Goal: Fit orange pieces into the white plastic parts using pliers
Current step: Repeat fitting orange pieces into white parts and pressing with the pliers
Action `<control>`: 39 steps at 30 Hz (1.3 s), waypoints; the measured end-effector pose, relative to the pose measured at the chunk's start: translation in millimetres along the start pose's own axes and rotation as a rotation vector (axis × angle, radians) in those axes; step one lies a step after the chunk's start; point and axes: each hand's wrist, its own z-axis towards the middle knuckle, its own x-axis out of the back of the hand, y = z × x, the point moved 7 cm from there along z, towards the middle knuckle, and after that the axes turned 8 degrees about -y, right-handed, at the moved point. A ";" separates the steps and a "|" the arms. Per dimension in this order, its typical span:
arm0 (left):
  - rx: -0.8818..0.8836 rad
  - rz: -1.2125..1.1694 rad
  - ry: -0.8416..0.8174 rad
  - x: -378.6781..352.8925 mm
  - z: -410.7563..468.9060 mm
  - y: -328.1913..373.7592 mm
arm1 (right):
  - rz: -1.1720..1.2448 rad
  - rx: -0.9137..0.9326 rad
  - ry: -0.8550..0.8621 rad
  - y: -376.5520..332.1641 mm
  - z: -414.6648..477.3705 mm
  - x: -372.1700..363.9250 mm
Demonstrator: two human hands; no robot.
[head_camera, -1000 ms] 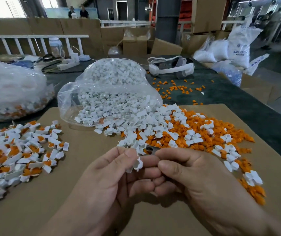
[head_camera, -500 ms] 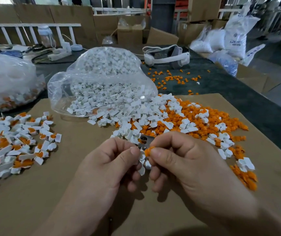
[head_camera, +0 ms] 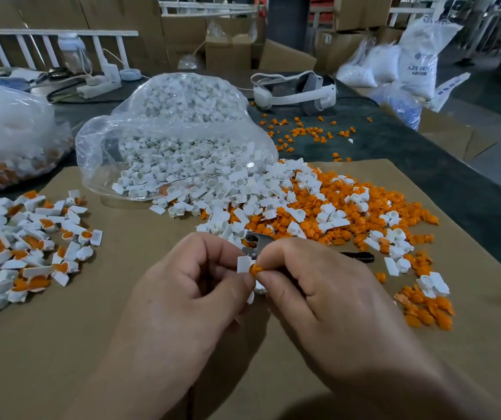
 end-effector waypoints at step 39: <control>0.097 -0.322 0.017 8.9 8.5 -6.4 | -0.550 -0.208 -0.294 53.0 -2.3 -1.5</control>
